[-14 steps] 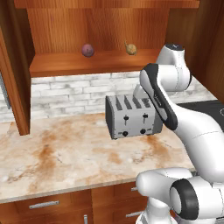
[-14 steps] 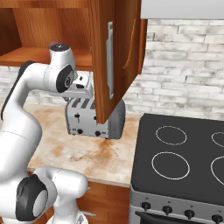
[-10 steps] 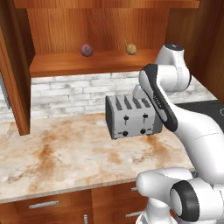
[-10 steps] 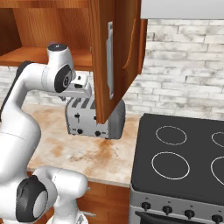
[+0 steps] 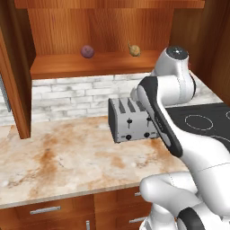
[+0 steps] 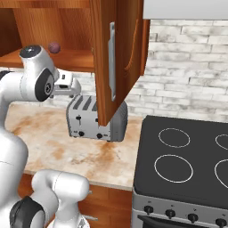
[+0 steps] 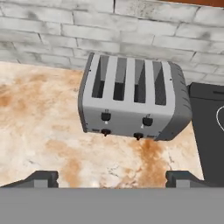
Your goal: Pick the onions from the cabinet and place them in one bowl. Pick the cucumber from the sink and place it in the other bowl.
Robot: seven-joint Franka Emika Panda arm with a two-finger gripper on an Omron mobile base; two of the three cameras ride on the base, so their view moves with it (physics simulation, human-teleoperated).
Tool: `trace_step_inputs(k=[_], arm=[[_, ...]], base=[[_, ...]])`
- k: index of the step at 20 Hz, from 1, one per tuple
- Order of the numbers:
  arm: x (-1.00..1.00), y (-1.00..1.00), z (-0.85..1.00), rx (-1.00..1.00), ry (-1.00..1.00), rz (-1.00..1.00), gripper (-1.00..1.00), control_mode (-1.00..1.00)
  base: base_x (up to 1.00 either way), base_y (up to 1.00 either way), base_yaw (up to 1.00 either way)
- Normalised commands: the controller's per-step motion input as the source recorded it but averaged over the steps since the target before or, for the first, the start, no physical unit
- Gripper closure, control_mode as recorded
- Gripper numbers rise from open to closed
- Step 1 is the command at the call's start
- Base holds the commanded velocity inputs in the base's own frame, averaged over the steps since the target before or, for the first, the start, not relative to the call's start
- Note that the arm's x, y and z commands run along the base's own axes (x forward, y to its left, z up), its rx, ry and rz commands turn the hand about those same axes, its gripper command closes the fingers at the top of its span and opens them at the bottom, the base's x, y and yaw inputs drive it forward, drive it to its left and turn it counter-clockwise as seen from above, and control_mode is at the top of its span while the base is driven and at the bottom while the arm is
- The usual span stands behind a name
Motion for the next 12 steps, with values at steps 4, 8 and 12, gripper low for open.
trace_step_inputs(k=[4,8,12], arm=[[-0.05,0.34,0.61,0.03,-0.17,0.00,-1.00,-1.00],[0.00,0.44,0.63,0.05,-0.04,0.00,-1.00,-1.00],[0.10,0.48,0.50,0.15,0.00,0.00,-1.00,-1.00]], base=[[0.00,0.00,0.00],[0.00,0.00,0.00],[0.00,0.00,0.00]])
